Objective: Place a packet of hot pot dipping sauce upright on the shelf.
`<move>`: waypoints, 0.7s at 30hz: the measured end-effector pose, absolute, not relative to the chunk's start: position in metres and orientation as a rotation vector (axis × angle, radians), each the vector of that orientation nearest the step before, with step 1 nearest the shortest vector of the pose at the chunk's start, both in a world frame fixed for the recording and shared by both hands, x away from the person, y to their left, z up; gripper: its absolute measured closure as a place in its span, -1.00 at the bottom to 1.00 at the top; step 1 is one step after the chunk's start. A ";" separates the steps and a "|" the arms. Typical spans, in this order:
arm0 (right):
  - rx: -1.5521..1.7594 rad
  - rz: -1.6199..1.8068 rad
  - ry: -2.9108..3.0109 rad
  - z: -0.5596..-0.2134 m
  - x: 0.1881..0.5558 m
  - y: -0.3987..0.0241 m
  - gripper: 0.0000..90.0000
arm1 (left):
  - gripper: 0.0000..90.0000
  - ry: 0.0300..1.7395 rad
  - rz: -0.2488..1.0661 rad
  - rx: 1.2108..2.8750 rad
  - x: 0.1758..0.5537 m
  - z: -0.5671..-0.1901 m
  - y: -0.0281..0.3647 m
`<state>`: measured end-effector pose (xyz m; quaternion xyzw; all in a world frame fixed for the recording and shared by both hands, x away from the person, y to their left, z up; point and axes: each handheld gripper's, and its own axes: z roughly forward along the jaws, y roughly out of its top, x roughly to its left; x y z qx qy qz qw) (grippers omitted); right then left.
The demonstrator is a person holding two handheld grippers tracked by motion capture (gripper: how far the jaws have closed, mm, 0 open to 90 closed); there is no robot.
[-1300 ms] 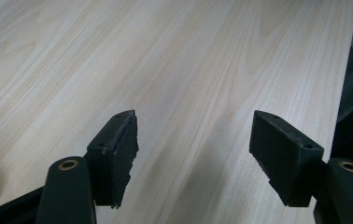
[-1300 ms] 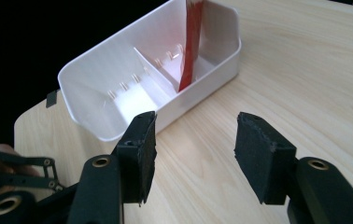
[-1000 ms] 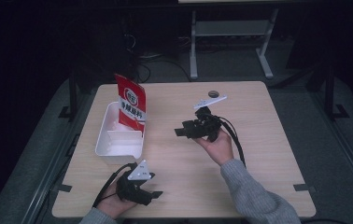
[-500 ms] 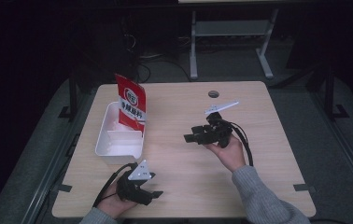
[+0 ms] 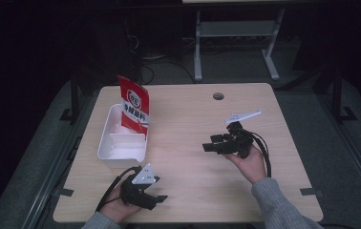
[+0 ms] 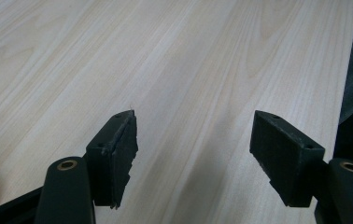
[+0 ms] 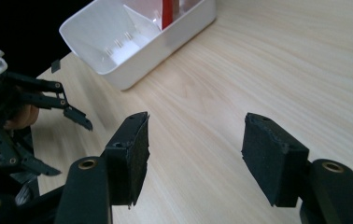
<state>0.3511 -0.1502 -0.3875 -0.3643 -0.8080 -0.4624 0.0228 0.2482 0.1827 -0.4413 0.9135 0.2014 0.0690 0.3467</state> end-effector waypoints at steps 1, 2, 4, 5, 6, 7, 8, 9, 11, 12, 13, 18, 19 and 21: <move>-1.127 -1.425 -2.509 -0.388 0.350 -0.152 -0.12 | -0.30 0.524 0.178 2.370 0.248 -0.441 0.183; -1.130 -1.424 -2.513 -0.389 0.349 -0.153 -0.12 | -0.31 0.522 0.179 2.370 0.248 -0.441 0.183; -1.134 -1.427 -2.508 -0.391 0.347 -0.156 -0.12 | -0.31 0.522 0.179 2.370 0.248 -0.441 0.182; -1.139 -1.421 -2.507 -0.392 0.345 -0.158 -0.11 | -0.31 0.522 0.179 2.370 0.248 -0.441 0.182; -1.142 -1.415 -2.507 -0.393 0.344 -0.159 -0.11 | -0.31 0.522 0.180 2.370 0.248 -0.441 0.182; -1.146 -1.412 -2.507 -0.395 0.343 -0.160 -0.11 | -0.31 0.521 0.180 2.370 0.248 -0.441 0.182; -1.147 -1.403 -2.508 -0.396 0.343 -0.161 -0.11 | -0.31 0.521 0.180 2.369 0.249 -0.441 0.182; -1.148 -1.399 -2.512 -0.396 0.342 -0.163 -0.11 | -0.31 0.521 0.180 2.369 0.249 -0.441 0.183; -1.151 -1.396 -2.515 -0.397 0.339 -0.165 -0.10 | -0.31 0.521 0.180 2.370 0.249 -0.441 0.182; -1.152 -1.392 -2.519 -0.398 0.338 -0.166 -0.10 | -0.31 0.520 0.181 2.372 0.249 -0.441 0.182; -1.153 -1.391 -2.525 -0.398 0.336 -0.167 -0.10 | -0.31 0.523 0.180 2.369 0.249 -0.441 0.182; -1.157 -1.387 -2.538 -0.400 0.331 -0.171 -0.10 | -0.32 0.523 0.180 2.369 0.249 -0.441 0.182; -1.159 -1.382 -2.538 -0.400 0.330 -0.171 -0.11 | -0.32 0.523 0.181 2.368 0.249 -0.441 0.182; -1.160 -1.377 -2.543 -0.400 0.329 -0.173 -0.11 | -0.32 0.525 0.181 2.368 0.249 -0.441 0.182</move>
